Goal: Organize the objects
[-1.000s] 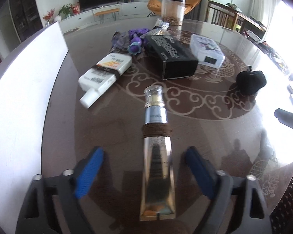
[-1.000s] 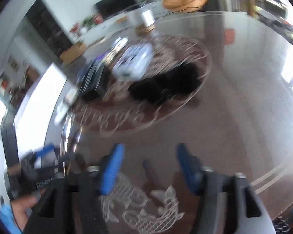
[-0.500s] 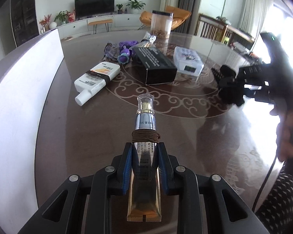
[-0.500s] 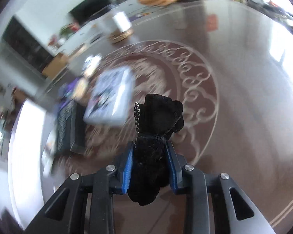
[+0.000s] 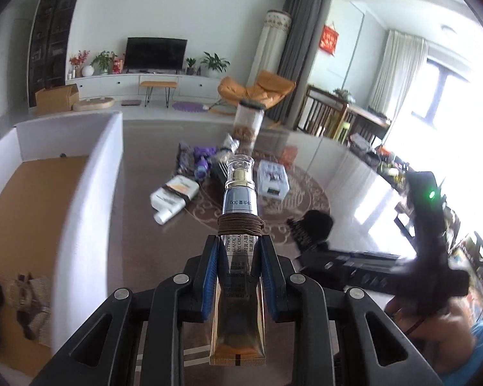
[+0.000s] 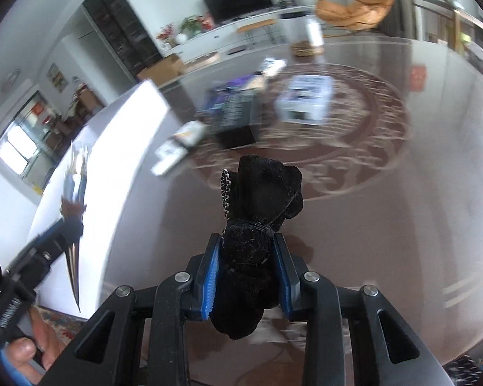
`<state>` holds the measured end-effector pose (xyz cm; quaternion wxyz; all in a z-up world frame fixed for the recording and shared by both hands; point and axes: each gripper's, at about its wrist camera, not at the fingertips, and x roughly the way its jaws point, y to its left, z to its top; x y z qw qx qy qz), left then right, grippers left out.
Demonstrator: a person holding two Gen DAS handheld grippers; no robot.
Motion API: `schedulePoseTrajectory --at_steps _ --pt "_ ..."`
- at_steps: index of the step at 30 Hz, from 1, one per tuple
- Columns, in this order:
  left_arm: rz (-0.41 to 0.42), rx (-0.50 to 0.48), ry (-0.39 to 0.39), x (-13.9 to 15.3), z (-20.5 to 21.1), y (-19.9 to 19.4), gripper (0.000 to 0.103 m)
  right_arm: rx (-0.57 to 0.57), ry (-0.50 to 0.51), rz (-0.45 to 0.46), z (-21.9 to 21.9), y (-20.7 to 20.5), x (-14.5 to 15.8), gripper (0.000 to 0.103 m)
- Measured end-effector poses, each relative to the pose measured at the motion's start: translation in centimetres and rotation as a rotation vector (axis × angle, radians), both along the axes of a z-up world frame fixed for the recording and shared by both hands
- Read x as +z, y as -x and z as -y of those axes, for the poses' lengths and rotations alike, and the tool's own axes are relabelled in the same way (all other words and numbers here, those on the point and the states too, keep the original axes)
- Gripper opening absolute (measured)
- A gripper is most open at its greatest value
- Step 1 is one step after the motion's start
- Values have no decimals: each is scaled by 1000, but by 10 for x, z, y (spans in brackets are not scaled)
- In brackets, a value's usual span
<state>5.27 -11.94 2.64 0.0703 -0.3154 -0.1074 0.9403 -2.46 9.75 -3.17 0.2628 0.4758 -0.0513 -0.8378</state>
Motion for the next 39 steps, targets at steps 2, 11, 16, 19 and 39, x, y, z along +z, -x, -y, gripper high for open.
schedulePoseTrajectory --at_steps 2,11,16,19,39 --pt "-27 35 -11 21 21 -10 25 51 7 -30 24 -9 14 32" --pt "-3 321 29 52 153 -33 25 338 99 -127 171 -33 103 32" --pt "147 484 50 24 224 -37 25 476 73 -128 255 -49 105 32" --pt "300 568 12 -5 262 -32 27 527 25 -96 292 -59 85 34" --pt "160 375 84 8 153 1 88 122 -137 -376 150 -30 42 103"
